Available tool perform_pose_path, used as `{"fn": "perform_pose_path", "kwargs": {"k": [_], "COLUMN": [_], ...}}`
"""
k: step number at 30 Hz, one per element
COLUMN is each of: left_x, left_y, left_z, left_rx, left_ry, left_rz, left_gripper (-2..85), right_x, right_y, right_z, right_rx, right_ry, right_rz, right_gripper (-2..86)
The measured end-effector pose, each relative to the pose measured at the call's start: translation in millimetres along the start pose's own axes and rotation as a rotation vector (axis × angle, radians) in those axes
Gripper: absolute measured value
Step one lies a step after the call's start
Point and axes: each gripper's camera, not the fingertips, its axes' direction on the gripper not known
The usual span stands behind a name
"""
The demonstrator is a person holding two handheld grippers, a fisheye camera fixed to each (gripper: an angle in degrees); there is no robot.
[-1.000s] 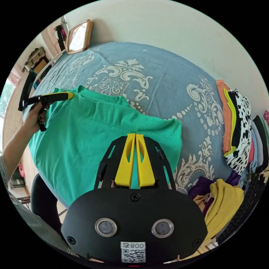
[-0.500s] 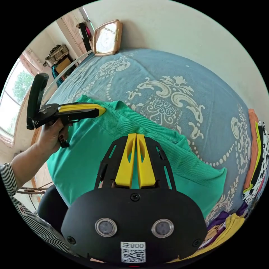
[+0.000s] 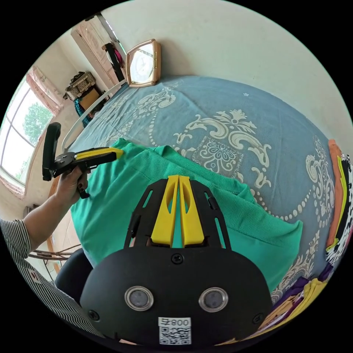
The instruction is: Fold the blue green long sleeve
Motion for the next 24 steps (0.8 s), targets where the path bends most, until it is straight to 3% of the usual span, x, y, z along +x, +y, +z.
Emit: {"fn": "perform_pose_path", "kwargs": {"k": [6,12,18,24], "left_x": [-10.4,15.3,40.4,43.4], "left_y": [-9.9,16.1,1.9,-1.3], "left_z": [-2.0,-27.3,1.1,-10.5], "left_rx": [0.017,0.067,-0.019,-0.009], "left_ry": [-0.006,0.149,0.104,0.092], "left_rz": [-0.039,0.043,0.120,0.116], "left_gripper": [0.1,0.1,0.1,0.1], "right_x": [26.4,48.4,101.6,117.3], "right_y": [-21.3,45.6,79.8,77.1], "right_z": [19.4,-46.1,-34.4,-46.8], "right_rx": [-0.021,0.081,-0.015,0.026], "right_ry": [-0.033,0.030,0.163,0.136], "right_rz": [0.067,0.070,0.214,0.244], "right_gripper": [0.0,0.0,0.0,0.0]}}
